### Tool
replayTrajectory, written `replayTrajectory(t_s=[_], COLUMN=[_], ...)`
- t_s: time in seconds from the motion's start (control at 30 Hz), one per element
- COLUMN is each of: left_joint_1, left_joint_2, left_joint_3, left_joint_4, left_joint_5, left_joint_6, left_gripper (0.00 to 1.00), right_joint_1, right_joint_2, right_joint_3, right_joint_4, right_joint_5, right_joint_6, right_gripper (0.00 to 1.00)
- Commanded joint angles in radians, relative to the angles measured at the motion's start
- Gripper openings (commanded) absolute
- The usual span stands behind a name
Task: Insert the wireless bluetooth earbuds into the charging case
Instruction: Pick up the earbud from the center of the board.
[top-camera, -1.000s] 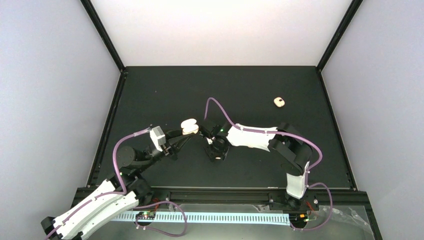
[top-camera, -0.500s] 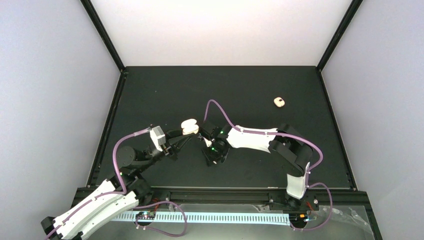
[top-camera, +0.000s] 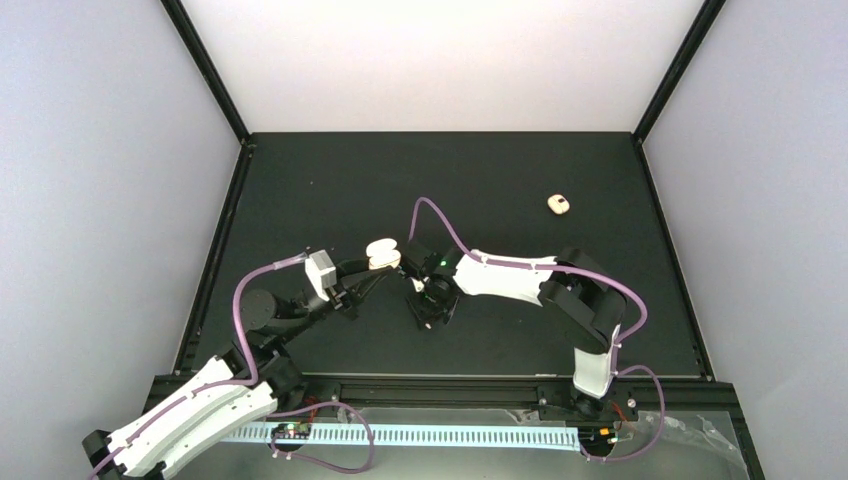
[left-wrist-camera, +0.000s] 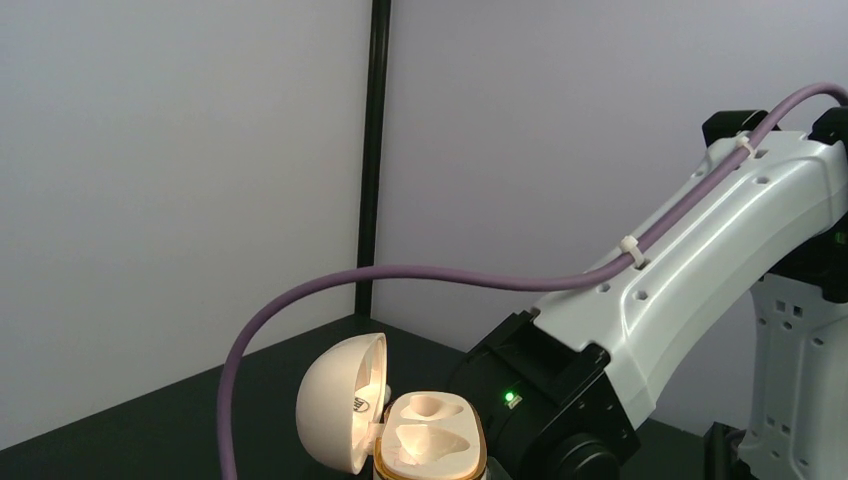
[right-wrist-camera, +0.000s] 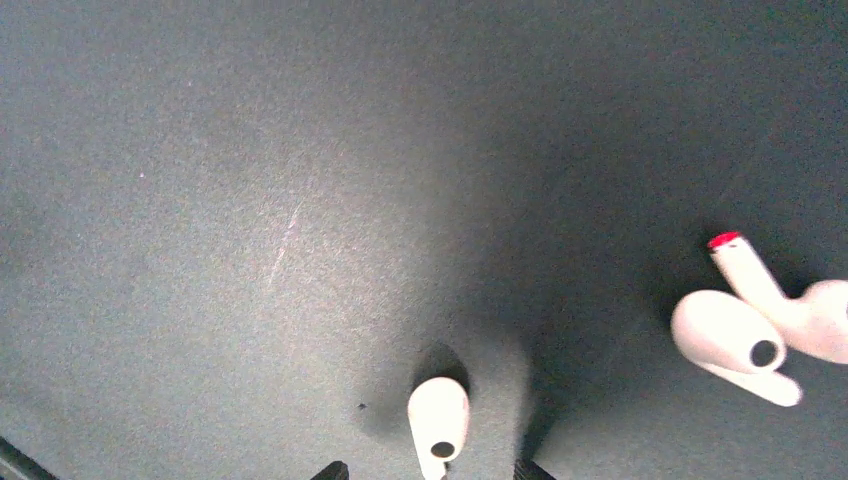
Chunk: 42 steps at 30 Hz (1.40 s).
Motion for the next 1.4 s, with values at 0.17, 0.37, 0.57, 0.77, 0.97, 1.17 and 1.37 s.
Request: replayTrajectory(t_s=[0.17, 0.37, 0.57, 0.77, 0.97, 1.17, 1.37], left_joint_1=[0.005, 0.005, 0.004, 0.005, 0.005, 0.004, 0.004], left_joint_2=[0.006, -0.007, -0.023, -0.029, -0.031, -0.035, -0.047], left_joint_3=[0.009, 0.009, 0.007, 0.007, 0.007, 0.008, 0.009], left_joint_4=[-0.003, -0.007, -0.010, -0.013, -0.014, -0.019, -0.020], left_joint_5=[0.005, 0.002, -0.001, -0.004, -0.007, -0.011, -0.009], left_joint_6=[-0.007, -0.007, -0.004, -0.006, -0.006, -0.007, -0.005], left_gripper=[0.02, 0.02, 0.02, 0.01, 0.02, 0.02, 0.02], right_joint_1=[0.023, 0.041, 0.046, 0.052, 0.061, 0.082, 0.111], right_joint_2=[0.057, 0.098, 0.119, 0.131, 0.138, 0.157, 0.190], right_joint_3=[0.115, 0.142, 0.139, 0.134, 0.132, 0.131, 0.125], right_joint_4=[-0.091, -0.109, -0.118, -0.119, -0.121, -0.119, -0.111], right_joint_5=[0.123, 0.137, 0.164, 0.177, 0.192, 0.216, 0.228], right_joint_6=[-0.070, -0.082, -0.089, -0.090, -0.089, -0.069, -0.043], right_gripper=[0.42, 0.41, 0.38, 0.35, 0.30, 0.31, 0.31])
